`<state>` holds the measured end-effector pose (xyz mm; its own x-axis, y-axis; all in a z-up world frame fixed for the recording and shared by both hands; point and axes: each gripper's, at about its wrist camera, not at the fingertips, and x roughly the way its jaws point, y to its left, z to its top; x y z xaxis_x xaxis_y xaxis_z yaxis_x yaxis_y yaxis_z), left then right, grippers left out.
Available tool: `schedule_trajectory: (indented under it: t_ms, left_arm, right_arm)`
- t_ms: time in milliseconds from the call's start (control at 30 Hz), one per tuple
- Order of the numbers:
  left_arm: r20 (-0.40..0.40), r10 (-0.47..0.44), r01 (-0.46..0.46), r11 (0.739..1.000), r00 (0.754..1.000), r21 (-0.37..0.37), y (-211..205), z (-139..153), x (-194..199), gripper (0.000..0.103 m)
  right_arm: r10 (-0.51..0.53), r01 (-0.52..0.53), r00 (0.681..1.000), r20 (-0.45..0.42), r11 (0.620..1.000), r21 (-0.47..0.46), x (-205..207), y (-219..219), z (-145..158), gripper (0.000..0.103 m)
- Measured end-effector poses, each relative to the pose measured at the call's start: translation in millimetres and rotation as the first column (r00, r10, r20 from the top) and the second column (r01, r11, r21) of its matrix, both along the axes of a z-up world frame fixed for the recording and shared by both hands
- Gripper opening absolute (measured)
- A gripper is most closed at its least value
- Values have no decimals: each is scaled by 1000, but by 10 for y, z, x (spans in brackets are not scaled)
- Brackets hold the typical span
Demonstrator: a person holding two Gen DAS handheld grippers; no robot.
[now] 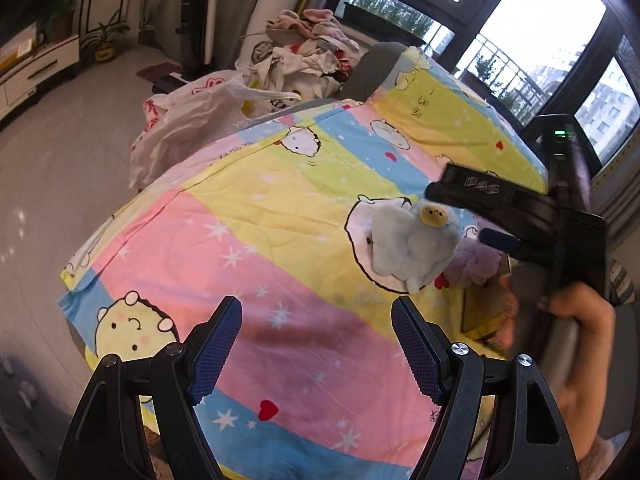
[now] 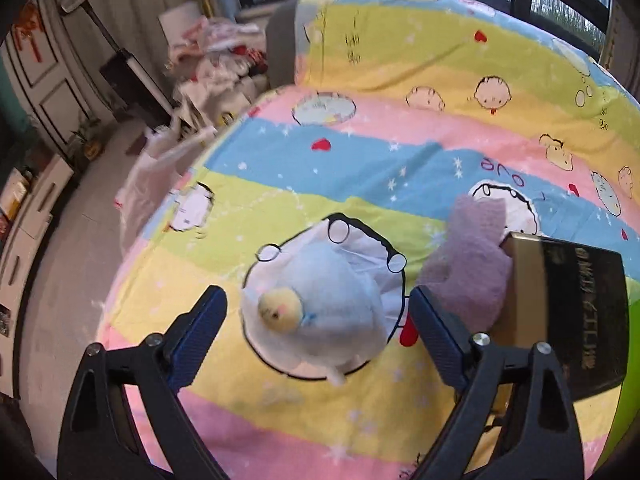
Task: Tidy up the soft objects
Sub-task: 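Grasp the white plush toy with the right tool while the left tool grasps it too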
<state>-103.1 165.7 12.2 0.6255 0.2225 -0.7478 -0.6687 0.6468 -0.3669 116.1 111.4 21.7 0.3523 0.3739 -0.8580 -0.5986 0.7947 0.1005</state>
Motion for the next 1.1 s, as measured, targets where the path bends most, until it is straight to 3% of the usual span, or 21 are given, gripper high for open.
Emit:
schedule_trajectory:
  t_ms: [67,133,233,400,500,600,700,867,1100]
  left_arm:
    - [-2,0,0,1000,1000,2,3,3,5,78]
    - [4,-5,5,1000,1000,-6,3,2,7,78]
    - [4,-16,16,1000,1000,-6,-3,5,11,78]
    - [7,-22,22,1000,1000,-3,-18,12,5,78]
    - [23,-41,41,999,999,-9,-61,25,13,78]
    - [37,-90,90,996,995,-2,-182,45,64,78]
    - [21,-168,168,986,986,15,-375,25,177,78]
    - [7,-338,339,941,941,-13,-772,-116,433,78]
    - [0,-570,569,821,822,-53,-1442,-327,771,78]
  right_arm:
    - [2,-2,1000,1,999,-38,32,82,-102,83]
    - [10,-11,1000,-20,999,-46,26,96,-173,67]
    - [40,-40,999,-12,998,-37,-33,54,-224,61]
    - [27,-24,999,-40,996,89,-166,-312,-77,56]
    - [40,-38,999,-6,982,187,-424,-761,141,57]
    - [31,-42,998,49,969,244,-671,-1234,291,57]
    - [18,-28,999,36,962,273,-806,-1680,251,57]
    - [-38,43,999,-25,960,276,-766,-2340,-6,57]
    - [-130,175,981,-147,919,354,-580,-2913,-218,57]
